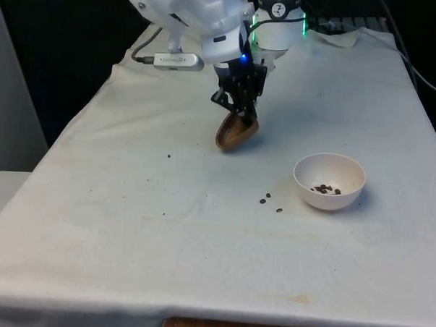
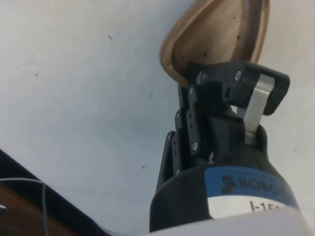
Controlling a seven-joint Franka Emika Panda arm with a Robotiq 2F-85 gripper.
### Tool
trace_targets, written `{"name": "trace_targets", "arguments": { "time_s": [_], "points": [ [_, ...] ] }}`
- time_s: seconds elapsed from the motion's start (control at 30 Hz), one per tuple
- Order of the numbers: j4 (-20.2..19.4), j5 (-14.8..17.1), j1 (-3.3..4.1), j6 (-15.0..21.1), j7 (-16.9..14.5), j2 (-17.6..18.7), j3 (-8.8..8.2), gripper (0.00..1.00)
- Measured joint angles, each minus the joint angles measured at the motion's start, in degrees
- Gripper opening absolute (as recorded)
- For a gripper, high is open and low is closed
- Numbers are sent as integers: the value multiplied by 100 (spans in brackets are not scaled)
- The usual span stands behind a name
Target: Pour the coffee beans from the cup into the bowl.
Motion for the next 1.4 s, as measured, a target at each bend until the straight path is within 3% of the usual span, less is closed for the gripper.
{"name": "trace_targets", "arguments": {
  "time_s": [0.23,0.53,0.57,0.73,0.9,0.97,1.07,1.1,1.27,1.4],
  "points": [
    [-286,0,0,430,-6,-23,92,3],
    [-435,0,11,716,97,-40,212,4],
    [-470,0,17,756,120,-57,229,14],
    [-516,-23,29,819,160,-74,246,35],
    [-527,-40,40,865,189,-80,252,67],
    [-527,-40,46,865,195,-80,252,72],
    [-527,-40,46,865,201,-80,252,88],
    [-527,-46,46,865,201,-80,252,99],
    [-544,-46,52,848,235,-166,258,100],
    [-670,-166,57,739,395,-464,269,100]
  ]
}}
